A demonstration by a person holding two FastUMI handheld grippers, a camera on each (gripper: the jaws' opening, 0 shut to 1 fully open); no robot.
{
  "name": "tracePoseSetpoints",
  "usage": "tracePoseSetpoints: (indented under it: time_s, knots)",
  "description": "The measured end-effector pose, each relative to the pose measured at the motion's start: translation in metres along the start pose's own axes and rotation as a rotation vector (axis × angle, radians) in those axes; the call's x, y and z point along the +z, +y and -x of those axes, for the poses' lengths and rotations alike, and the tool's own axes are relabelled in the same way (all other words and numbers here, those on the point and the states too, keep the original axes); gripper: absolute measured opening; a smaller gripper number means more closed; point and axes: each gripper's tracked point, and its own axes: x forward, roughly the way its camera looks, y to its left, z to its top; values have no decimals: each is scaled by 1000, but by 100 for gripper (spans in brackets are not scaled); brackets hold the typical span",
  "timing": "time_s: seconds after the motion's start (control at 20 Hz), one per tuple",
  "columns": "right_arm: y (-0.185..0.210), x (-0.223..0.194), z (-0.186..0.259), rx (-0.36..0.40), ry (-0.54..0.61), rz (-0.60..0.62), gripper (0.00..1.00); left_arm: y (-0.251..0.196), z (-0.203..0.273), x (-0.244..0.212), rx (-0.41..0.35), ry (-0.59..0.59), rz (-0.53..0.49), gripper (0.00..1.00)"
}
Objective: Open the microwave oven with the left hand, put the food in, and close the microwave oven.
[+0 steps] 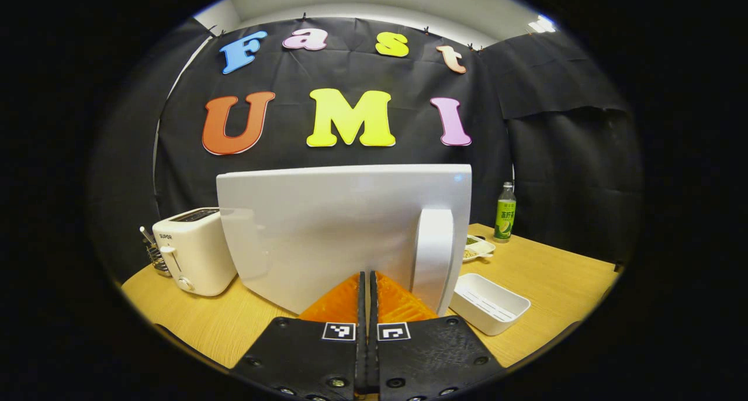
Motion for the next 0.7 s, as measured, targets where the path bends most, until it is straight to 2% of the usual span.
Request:
tracePoseSetpoints:
  time_s: [0.05, 0.1, 0.15, 0.2, 0.25, 0.3, 0.35, 0.4, 0.45, 0.5, 0.55, 0.6, 0.7]
  knots:
    - [-4, -1, -6, -9, -4, 12, 90, -2, -9, 0, -3, -6, 5, 0]
    - [-8, -2, -12, -19, -3, 33, 100, -4, -16, 2, 0, -10, 9, 0]
    - [-11, -5, -17, -30, -2, 56, 90, -6, -24, 3, -1, -11, 15, 0]
    - [-13, -7, -23, -37, -3, 78, 100, -7, -29, 5, -3, -13, 21, 0]
    - [-15, -9, -30, -41, -5, 97, 100, -9, -37, 5, -2, -15, 23, 0]
    - [-14, -11, -37, -40, -4, 111, 91, -11, -43, 6, -1, -17, 21, 0]
    - [-14, -14, -43, -35, -1, 119, 91, -12, -50, 6, 2, -22, 19, 0]
    - [-12, -17, -50, -25, 6, 124, 100, -13, -56, 7, 4, -24, 18, 0]
    - [-11, -22, -57, -13, 18, 127, 100, -14, -63, 6, 6, -23, 20, 0]
    - [-9, -26, -64, -1, 29, 130, 91, -14, -70, 7, 8, -25, 24, 9]
    - [-8, -31, -72, 7, 38, 134, 100, -15, -76, 7, 9, -24, 30, 0]
    - [-8, -34, -79, 11, 44, 137, 91, -15, -83, 7, 8, -25, 34, 0]
    - [-8, -43, -92, 15, 51, 141, 91, -15, -95, 8, 7, -29, 39, 0]
